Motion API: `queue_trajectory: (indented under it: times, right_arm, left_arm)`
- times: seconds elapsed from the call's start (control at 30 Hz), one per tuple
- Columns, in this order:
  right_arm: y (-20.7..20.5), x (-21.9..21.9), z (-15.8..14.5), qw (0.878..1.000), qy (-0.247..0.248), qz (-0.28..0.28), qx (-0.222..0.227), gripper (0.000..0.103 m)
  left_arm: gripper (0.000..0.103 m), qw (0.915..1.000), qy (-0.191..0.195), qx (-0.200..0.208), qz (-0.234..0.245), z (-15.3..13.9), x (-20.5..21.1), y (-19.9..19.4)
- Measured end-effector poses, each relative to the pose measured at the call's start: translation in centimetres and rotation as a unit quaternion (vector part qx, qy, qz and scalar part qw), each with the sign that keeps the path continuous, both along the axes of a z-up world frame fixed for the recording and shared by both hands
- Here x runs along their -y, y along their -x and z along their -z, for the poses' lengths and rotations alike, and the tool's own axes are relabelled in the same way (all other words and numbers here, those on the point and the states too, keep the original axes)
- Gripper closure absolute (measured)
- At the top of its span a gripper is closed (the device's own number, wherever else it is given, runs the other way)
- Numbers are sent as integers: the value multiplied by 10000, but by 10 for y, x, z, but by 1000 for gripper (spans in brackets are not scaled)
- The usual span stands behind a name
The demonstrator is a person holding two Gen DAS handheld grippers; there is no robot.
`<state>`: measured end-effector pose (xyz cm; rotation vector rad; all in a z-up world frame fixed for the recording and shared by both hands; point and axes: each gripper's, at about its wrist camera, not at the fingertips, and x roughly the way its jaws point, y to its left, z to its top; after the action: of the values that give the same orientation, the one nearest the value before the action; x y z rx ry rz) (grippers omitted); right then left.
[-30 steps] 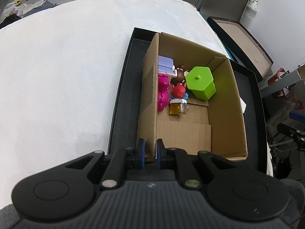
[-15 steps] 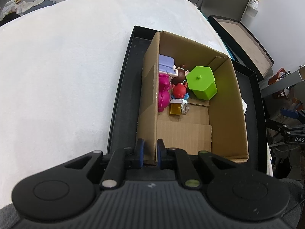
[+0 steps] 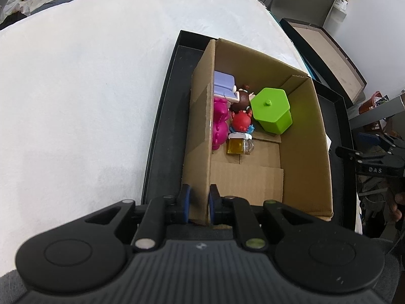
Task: Organize rigid objects
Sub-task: 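Move the right tool over the tray to the white charger, then grasp the white charger with the right tool and lift it, then carry the white charger into the box with the right tool and release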
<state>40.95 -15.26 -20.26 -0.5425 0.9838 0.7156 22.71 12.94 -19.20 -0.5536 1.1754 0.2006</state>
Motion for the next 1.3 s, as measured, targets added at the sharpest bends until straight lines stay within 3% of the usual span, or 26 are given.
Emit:
queue_trajectory:
  times: [0.53,0.63,0.7,1.3]
  right_arm:
    - [-16,-27,31,9982,439,-417,-31,21]
    - [-17,-29,36,9981,486,-376,6,35]
    - [-19,-29,39,9983,443,-293,-222,65]
    - [4,-8,7,9994,205,-156,-224,66]
  left_arm:
    - [90,9999,-60,-35,75,1,3,-3]
    - [90,9999,-83,-36,102,1,3,-4]
    - [90,9999,-101,-52,118,1,4,-4]
    - [90,9998,-133,-24,109,0,5,-1]
